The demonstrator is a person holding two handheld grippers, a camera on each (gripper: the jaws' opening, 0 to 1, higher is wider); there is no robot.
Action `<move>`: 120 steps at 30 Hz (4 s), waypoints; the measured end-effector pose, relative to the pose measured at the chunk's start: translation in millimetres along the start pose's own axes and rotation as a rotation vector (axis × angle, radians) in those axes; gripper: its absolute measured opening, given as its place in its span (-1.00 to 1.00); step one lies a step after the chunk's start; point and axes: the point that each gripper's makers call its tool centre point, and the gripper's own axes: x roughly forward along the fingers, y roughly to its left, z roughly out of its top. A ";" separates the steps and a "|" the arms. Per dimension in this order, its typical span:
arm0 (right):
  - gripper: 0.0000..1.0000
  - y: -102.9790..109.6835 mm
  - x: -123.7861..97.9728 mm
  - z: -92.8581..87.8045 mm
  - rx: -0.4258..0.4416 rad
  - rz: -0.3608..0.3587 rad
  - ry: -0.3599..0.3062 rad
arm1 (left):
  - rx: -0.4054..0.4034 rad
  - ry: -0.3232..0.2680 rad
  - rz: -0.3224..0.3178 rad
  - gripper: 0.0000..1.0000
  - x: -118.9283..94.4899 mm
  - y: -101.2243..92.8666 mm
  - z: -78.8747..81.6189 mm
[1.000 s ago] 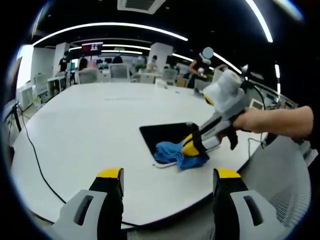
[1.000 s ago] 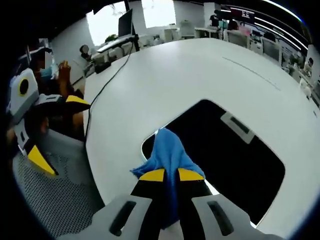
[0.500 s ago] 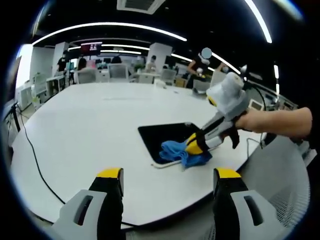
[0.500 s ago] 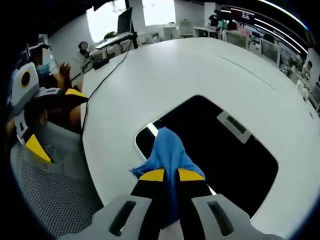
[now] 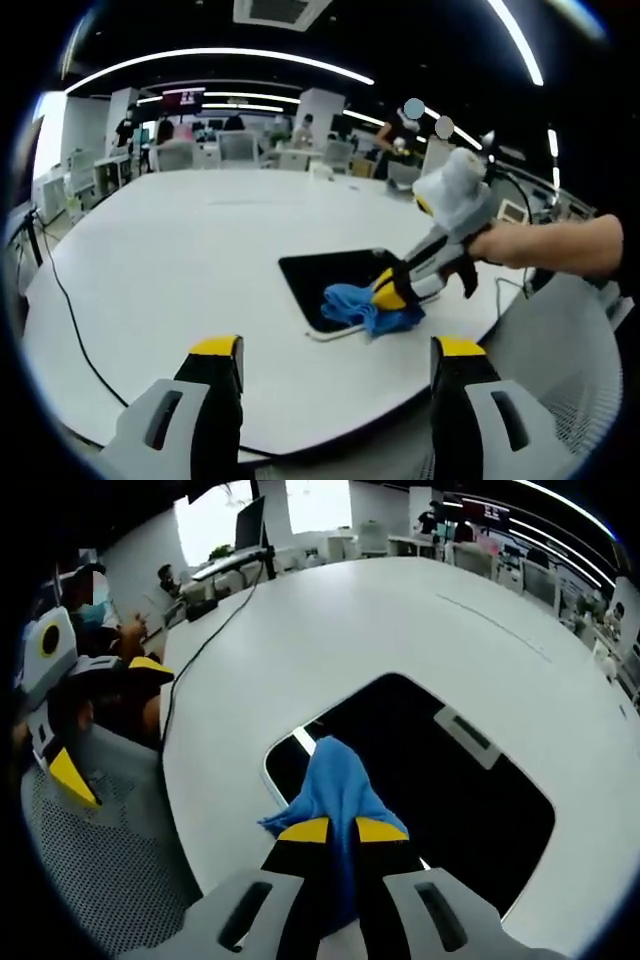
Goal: Wipe the mirror surface with the cleaning cloth until all visible marks leave the cleaned area.
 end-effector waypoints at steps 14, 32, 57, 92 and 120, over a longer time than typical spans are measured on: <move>-0.95 -15.8 6.2 9.7 0.032 -0.006 -0.015 | 0.004 0.010 -0.003 0.58 1.7 -0.9 -1.0; -0.95 -34.1 14.9 22.5 0.041 -0.006 -0.033 | 0.017 0.027 0.003 0.61 3.5 0.2 -2.5; -0.94 -58.8 23.6 36.9 0.071 -0.027 -0.056 | 0.018 0.040 0.007 0.56 3.8 1.1 -4.2; -0.94 -84.2 32.7 52.3 0.120 -0.065 -0.077 | 0.015 0.039 0.011 0.53 1.1 1.7 -6.1; -0.95 -96.3 26.3 46.9 0.200 -0.041 -0.117 | 0.009 0.062 0.015 0.52 1.7 3.1 -9.5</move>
